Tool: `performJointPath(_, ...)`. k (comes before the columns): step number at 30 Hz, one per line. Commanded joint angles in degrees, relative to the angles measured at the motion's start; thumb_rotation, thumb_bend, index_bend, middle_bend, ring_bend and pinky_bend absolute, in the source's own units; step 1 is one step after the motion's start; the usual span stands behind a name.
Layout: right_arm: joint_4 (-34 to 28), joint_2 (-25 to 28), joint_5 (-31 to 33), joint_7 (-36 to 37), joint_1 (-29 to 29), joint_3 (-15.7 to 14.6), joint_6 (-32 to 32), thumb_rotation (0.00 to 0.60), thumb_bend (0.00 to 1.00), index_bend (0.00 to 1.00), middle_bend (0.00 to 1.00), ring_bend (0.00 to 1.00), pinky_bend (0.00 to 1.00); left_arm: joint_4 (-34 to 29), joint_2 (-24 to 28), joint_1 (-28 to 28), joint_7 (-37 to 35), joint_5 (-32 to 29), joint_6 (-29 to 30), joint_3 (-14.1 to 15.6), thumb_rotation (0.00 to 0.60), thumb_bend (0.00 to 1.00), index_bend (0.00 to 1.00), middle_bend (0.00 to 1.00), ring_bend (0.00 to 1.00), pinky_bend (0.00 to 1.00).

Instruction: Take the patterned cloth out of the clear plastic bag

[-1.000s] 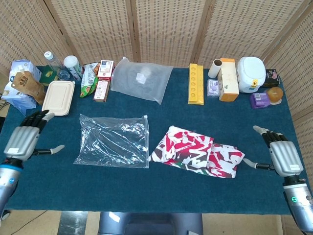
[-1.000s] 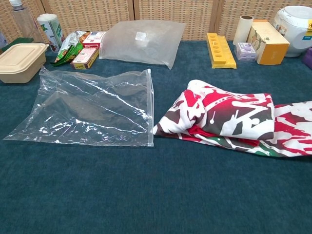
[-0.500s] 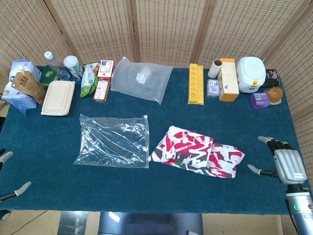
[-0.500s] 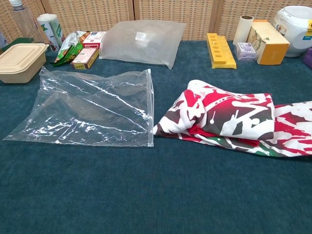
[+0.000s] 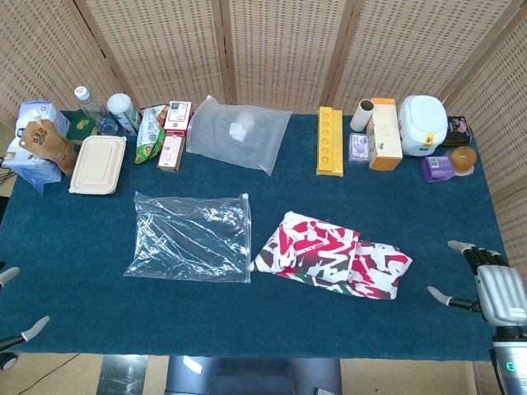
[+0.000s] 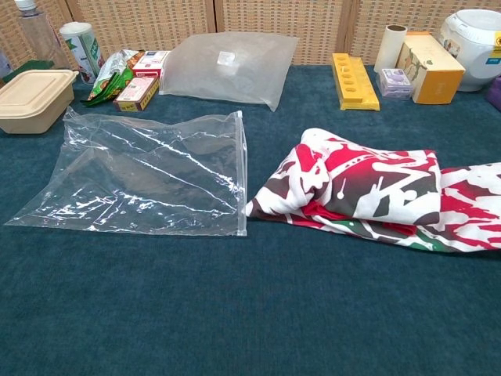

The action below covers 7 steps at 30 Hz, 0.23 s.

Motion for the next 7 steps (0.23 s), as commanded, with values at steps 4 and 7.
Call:
performJointPath(4, 0.75, -0.14, -0.61, 1.15, -0.75, 0.15, 0.52, 0.334, 0.14, 0.24, 0.31, 0.33, 0.26, -1.07, 0.28, 0.11, 0.86, 0.54, -0.76, -1.41, 0.394, 0.11, 0.17, 0.12, 0.04, 0.11)
performJointPath(7, 0.9, -0.2, -0.95, 1.49, -0.91, 0.36, 0.88, 0.333, 0.14, 0.25, 0.31, 0.33, 0.26, -1.36, 0.35, 0.16, 1.09, 0.49, -1.18, -1.92, 0.397, 0.11, 0.17, 0.12, 0.04, 0.11)
